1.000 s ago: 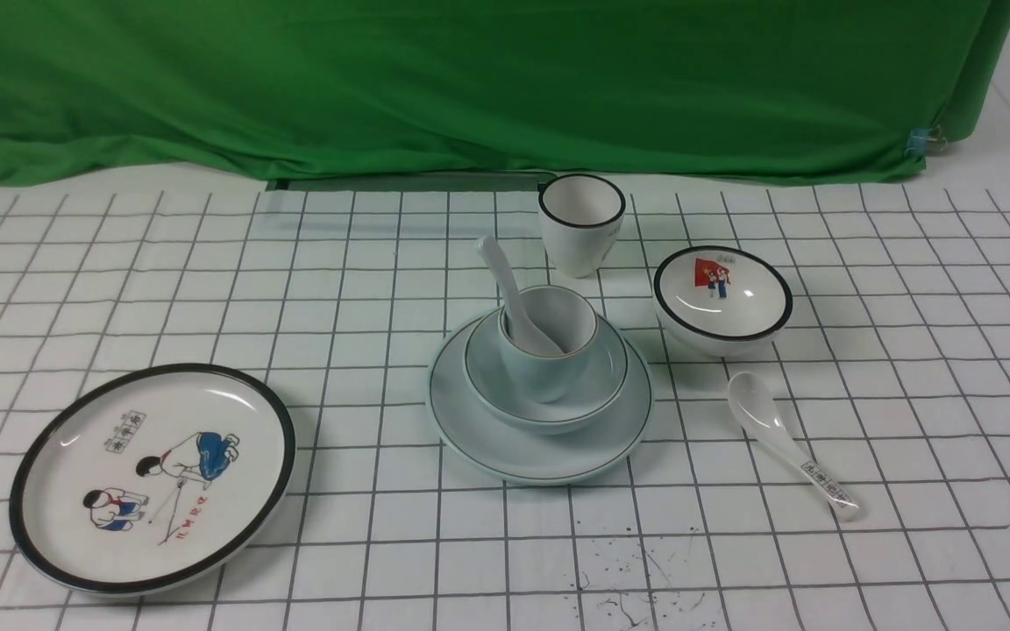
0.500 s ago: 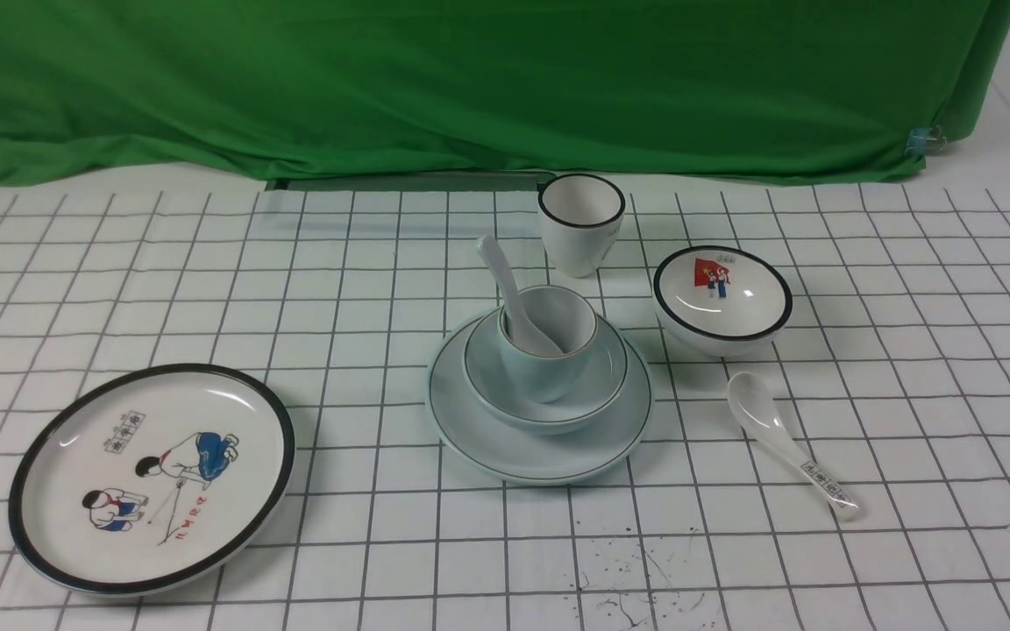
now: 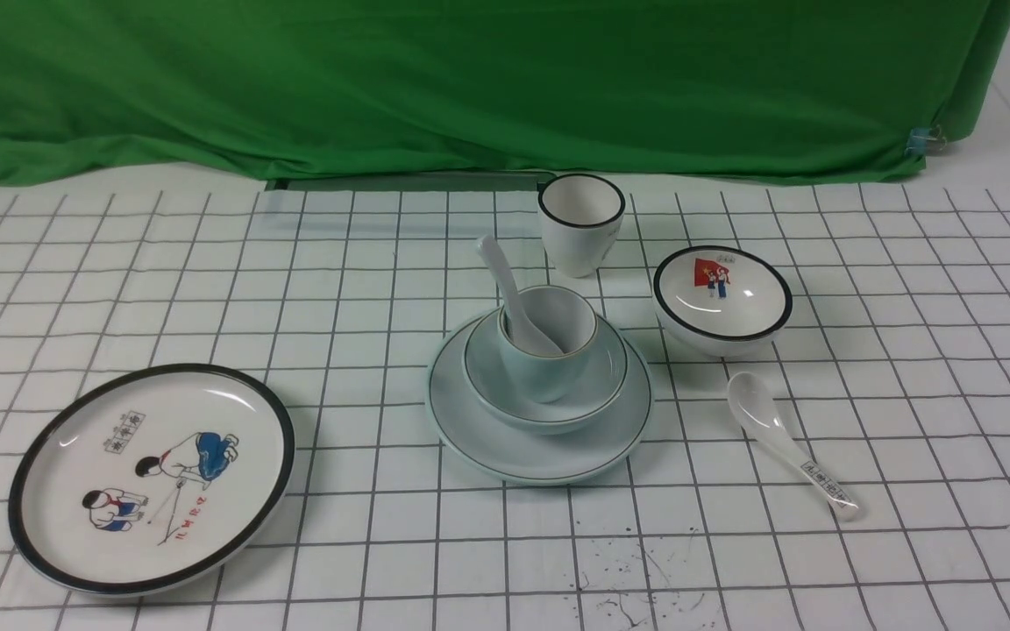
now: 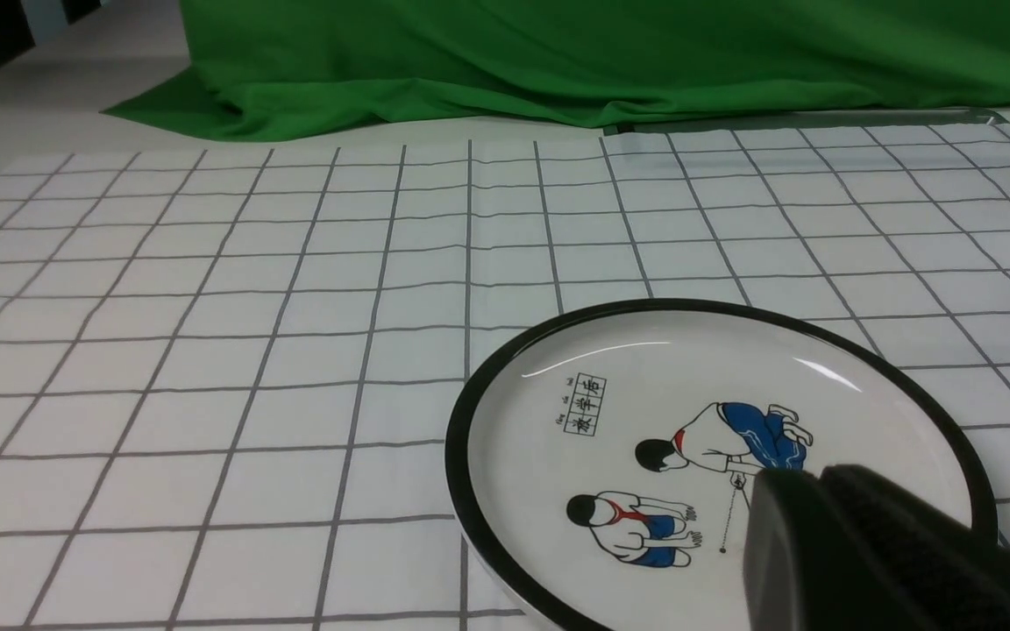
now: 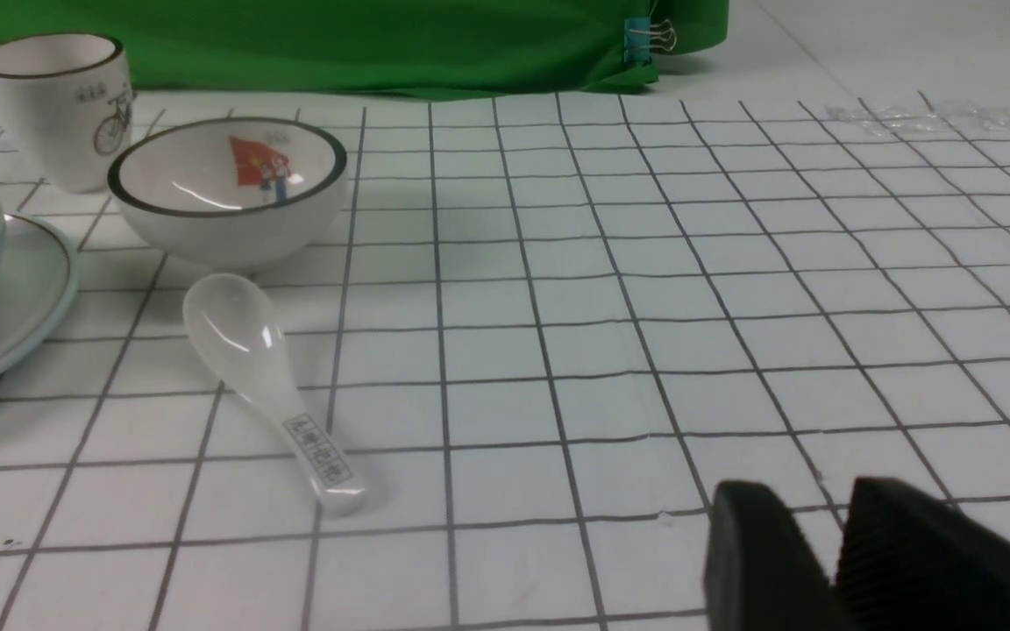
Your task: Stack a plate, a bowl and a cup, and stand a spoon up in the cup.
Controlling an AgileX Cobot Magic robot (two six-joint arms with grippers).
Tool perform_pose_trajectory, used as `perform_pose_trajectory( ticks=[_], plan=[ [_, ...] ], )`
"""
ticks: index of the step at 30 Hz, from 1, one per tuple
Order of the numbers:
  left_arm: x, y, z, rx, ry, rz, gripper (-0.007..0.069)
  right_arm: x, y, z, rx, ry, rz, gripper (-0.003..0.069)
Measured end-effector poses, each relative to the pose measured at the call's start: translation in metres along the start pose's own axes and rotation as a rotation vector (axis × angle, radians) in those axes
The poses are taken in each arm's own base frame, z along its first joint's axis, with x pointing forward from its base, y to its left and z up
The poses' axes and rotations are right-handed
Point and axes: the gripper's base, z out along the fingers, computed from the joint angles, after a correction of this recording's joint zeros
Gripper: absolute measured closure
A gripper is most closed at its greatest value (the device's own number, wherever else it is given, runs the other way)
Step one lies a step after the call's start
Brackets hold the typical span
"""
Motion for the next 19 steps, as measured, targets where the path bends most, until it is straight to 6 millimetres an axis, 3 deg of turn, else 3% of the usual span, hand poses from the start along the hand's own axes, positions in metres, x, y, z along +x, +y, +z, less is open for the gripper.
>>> perform_pose_trajectory(
  ticks=[19],
  plan=[
    [0.0,0.0,0.0,0.0,0.0,0.001,0.0653,0.0,0.0,0.0,0.0,0.0,0.0,0.0421]
  ],
)
